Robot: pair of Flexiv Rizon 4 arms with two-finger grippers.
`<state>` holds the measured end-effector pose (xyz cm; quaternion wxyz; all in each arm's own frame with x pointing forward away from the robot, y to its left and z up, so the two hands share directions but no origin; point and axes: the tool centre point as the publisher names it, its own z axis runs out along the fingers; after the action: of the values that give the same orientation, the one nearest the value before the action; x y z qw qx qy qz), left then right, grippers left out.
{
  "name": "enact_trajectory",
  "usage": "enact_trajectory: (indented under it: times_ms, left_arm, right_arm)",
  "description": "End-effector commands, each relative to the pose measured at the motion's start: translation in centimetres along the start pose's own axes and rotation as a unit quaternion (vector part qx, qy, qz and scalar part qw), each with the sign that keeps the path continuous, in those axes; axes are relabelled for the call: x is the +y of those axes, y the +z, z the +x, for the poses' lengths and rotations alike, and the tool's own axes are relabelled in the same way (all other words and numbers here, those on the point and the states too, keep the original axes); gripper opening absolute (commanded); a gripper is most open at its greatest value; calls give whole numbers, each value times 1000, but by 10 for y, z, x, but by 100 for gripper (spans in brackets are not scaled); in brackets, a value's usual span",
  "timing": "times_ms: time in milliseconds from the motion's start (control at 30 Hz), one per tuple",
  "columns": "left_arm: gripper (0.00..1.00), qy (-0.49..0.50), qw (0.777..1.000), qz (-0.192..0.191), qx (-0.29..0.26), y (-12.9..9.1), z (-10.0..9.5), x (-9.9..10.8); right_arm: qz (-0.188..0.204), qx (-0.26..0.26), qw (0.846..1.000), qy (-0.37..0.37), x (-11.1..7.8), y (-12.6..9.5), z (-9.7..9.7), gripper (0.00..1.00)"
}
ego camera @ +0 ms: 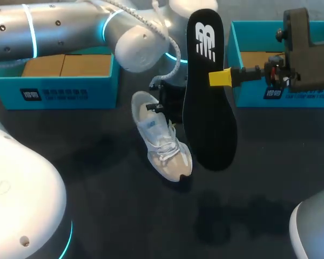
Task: Take the shoe out of the shoebox, open the shoe tongue, remove and reinsert the insole, then place the shoe into the shoebox
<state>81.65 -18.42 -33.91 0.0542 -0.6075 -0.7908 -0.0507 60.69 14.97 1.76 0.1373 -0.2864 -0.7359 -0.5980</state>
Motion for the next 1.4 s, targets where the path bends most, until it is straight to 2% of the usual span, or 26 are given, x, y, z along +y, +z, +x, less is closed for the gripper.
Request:
enact_trajectory:
  times_ms: [33, 533, 933, 1267, 1400]
  left_arm:
    - [0, 211, 976, -42, -37, -6, -1, -1]
    - [0, 231, 972, -30, -35, 1, -12, -3]
    - [0, 192, 981, 7, -31, 9, -41, -3]
    - [0, 188, 982, 29, -3, 26, -66, -3]
    - [0, 176, 983, 53, 0, 34, -80, -4]
  right_arm:
    - [1, 0, 1000, 1, 2, 3, -1, 0]
    - [1, 0, 1000, 1, 2, 3, -1, 0]
    - [1, 0, 1000, 1, 2, 3, -1, 0]
    - [1, 0, 1000, 1, 2, 3, -1, 0]
    - [1, 0, 1000, 1, 2, 3, -1, 0]
